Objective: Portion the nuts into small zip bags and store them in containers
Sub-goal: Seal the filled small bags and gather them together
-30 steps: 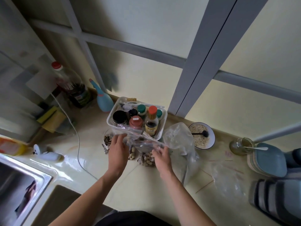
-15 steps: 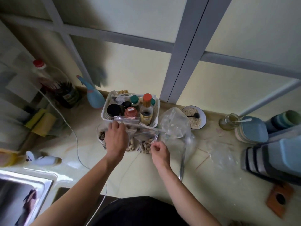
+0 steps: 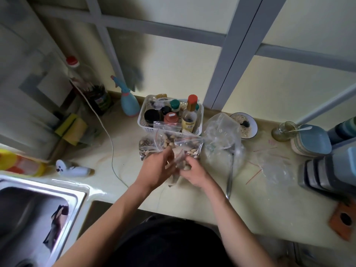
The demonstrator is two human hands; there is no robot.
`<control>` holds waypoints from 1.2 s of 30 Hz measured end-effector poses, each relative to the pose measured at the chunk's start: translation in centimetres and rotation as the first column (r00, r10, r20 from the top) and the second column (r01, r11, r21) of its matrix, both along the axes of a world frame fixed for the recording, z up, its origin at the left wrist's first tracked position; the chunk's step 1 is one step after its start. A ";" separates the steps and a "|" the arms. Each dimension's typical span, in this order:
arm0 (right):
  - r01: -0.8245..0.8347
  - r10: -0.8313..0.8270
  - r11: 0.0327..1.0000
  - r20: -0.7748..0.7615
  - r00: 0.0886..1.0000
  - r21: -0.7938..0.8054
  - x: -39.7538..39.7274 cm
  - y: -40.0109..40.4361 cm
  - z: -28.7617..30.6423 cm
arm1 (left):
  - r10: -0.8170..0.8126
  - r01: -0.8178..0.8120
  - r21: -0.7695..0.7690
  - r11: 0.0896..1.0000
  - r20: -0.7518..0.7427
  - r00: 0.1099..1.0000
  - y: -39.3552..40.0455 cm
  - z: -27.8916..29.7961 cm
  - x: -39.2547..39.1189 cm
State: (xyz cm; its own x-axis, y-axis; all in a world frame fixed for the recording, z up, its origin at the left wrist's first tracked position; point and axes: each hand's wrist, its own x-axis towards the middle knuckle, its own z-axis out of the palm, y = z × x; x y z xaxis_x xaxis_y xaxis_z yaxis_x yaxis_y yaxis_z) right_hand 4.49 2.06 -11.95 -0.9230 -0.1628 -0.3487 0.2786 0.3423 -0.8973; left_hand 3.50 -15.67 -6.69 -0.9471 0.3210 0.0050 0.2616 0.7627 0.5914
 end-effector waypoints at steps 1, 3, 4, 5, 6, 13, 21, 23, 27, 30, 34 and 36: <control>0.007 -0.005 0.999 0.048 0.999 -0.036 0.4 0.4 0.2 | 0.030 -0.035 0.079 0.996 0.055 0.998 -0.2 0.0 0.2; 0.041 -0.030 0.993 0.099 0.995 -0.111 1.3 1.1 0.8 | 0.084 -0.156 0.303 0.940 0.238 0.968 -0.5 -0.1 0.6; 0.087 -0.067 0.985 0.132 0.989 -0.151 1.8 1.4 1.3 | 0.071 -0.241 0.450 0.860 0.362 0.929 -0.5 0.0 0.9; 0.145 -0.115 0.973 0.168 0.979 -0.182 2.3 1.5 1.7 | 0.036 -0.338 0.572 0.748 0.472 0.881 -0.6 0.0 1.2; 0.202 -0.162 0.956 0.190 0.968 -0.213 2.8 1.5 2.0 | -0.006 -0.427 0.639 0.640 0.560 0.829 -0.6 0.0 1.4; 0.478 -0.425 0.808 0.221 0.878 -0.344 5.1 0.7 1.7 | -0.162 -0.410 0.524 0.746 0.740 0.652 0.3 -1.0 4.0; 0.689 -0.691 0.723 0.039 0.722 0.054 5.9 -1.5 2.6 | 0.191 -0.606 0.427 0.672 0.690 0.698 4.4 -0.6 6.0; 0.738 -0.745 0.662 0.008 0.667 0.135 6.1 -1.3 2.7 | 0.200 -0.601 0.425 0.677 0.680 0.706 4.7 -1.0 6.4; 0.754 -0.772 0.627 0.024 0.636 0.197 6.4 -0.6 1.5 | 0.163 -0.568 0.429 0.703 0.680 0.715 5.4 -1.6 6.6; 0.749 -0.760 0.649 0.072 0.646 0.135 6.6 -0.3 1.4 | 0.108 -0.550 0.456 0.700 0.693 0.713 5.3 -1.9 6.4; 0.740 -0.739 0.672 0.070 0.670 0.018 7.0 -0.8 1.3 | 0.097 -0.576 0.457 0.678 0.721 0.686 4.7 -1.7 6.3; 0.749 -0.746 0.661 0.075 0.662 -0.032 7.1 -1.1 1.6 | 0.140 -0.598 0.447 0.665 0.712 0.688 4.3 -1.9 6.3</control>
